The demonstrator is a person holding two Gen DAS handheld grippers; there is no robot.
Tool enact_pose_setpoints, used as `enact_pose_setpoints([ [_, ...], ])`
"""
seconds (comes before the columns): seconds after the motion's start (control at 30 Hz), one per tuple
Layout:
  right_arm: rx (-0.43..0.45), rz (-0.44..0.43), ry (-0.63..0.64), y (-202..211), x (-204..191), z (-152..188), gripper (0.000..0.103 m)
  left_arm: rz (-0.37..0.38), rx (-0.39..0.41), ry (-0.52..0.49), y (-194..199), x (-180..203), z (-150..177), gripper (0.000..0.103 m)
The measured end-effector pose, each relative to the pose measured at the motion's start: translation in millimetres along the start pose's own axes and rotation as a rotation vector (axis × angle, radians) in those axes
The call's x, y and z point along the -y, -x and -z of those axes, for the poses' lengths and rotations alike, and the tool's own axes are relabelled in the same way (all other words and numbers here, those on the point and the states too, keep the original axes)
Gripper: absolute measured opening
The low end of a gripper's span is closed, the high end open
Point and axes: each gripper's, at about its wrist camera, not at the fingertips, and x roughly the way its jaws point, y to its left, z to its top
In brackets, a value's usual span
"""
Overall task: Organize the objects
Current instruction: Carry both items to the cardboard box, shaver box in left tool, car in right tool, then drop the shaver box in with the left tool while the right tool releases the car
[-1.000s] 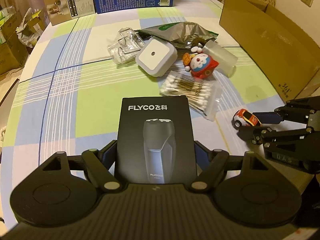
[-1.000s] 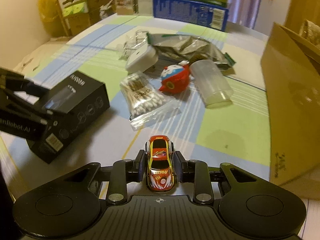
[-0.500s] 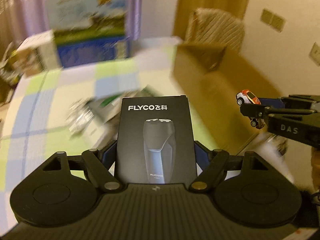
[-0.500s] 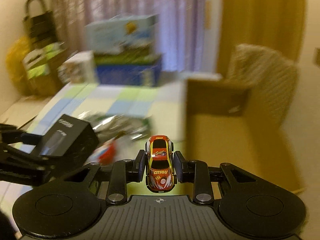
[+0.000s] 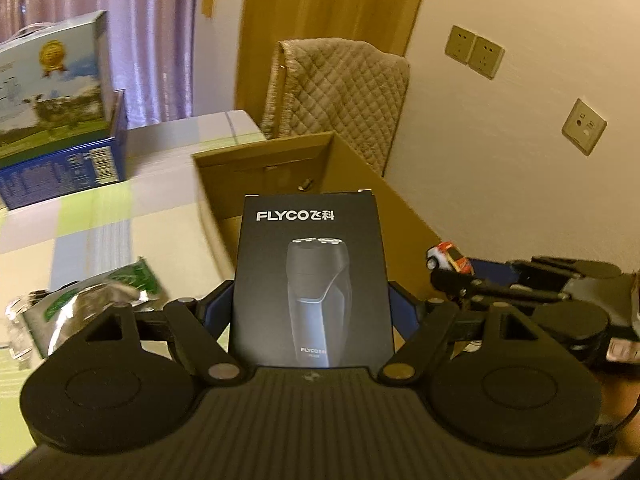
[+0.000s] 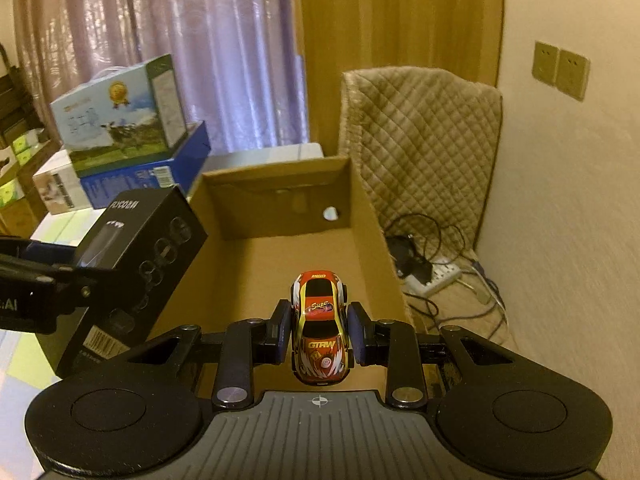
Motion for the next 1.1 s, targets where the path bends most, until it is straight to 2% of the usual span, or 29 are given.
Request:
enact_pose_setpoints([
  [0.2, -0.018, 0.005, -0.045, -8, 23, 10, 0.027, 0.013, -0.011, -0.001, -22, 12, -3, 0.079],
  [0.47, -0.022, -0.017, -0.064, -13, 25, 13, 0.027, -0.035, 0.003, 0.018, -5, -6, 11, 0.079],
  [0.8, -0.003, -0.033, -0.073, -19, 15, 8, 0.027, -0.049, 0.009, 0.054, 8, -26, 15, 0.079],
  [0.97, 0.026, -0.034, -0.100, -14, 19, 9, 0.044, -0.060, 0.011, 0.062, 14, -34, 21, 0.080],
  [1.1, 0.030, -0.027, -0.118, -8, 21, 9, 0.046, -0.076, 0.016, 0.074, 22, -41, 26, 0.080],
])
